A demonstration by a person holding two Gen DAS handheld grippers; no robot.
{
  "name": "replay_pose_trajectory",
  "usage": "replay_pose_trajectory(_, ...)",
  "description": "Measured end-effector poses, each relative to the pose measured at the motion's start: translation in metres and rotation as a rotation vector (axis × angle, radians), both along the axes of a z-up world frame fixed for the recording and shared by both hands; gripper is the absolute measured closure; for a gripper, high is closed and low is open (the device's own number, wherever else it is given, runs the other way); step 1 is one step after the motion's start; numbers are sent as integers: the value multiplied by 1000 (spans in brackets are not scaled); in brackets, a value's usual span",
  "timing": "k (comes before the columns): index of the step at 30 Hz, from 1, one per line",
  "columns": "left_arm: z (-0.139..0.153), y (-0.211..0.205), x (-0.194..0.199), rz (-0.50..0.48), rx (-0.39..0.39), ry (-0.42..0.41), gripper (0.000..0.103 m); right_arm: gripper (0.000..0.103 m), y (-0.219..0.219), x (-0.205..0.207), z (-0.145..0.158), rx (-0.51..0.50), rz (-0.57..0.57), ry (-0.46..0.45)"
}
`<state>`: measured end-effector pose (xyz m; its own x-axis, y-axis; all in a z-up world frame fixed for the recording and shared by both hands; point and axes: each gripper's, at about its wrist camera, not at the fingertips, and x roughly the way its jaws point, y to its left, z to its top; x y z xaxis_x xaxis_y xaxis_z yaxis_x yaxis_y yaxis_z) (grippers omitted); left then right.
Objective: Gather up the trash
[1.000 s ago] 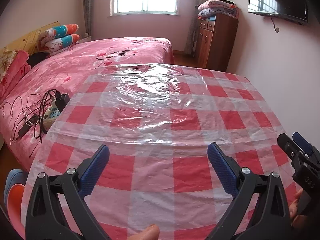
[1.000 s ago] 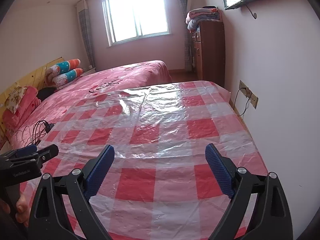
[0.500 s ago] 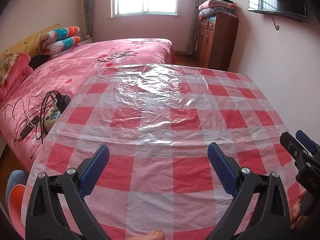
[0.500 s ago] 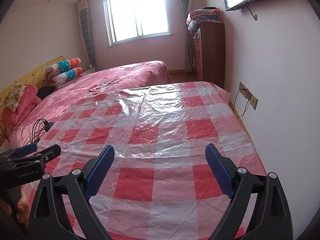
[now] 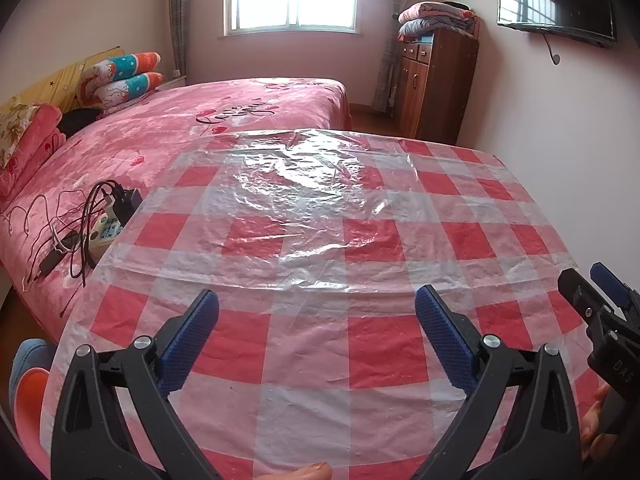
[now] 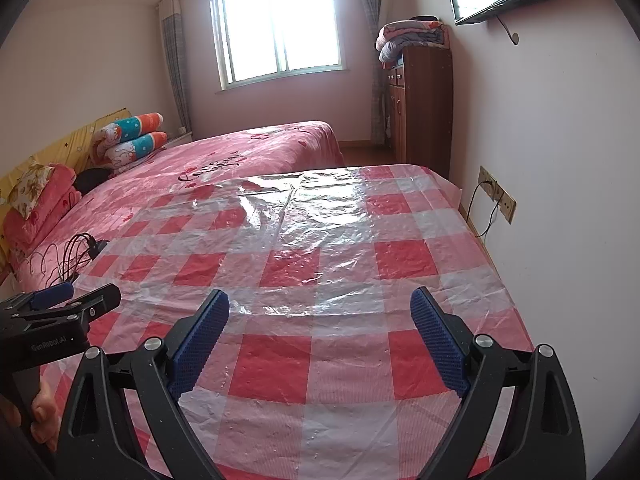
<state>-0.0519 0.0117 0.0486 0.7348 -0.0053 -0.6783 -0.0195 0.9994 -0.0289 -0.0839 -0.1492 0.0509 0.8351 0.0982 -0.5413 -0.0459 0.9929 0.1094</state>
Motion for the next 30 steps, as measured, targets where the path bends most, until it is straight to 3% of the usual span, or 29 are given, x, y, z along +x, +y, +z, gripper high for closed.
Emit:
replay_pose_trajectory(19, -7, -1, 3, -4, -1, -12, 4, 12, 2, 4, -3, -8, 12, 21)
replay_pose_trajectory(30, -46, 6, 41, 0, -47, 174, 4, 9, 7, 23, -15, -41, -10, 137)
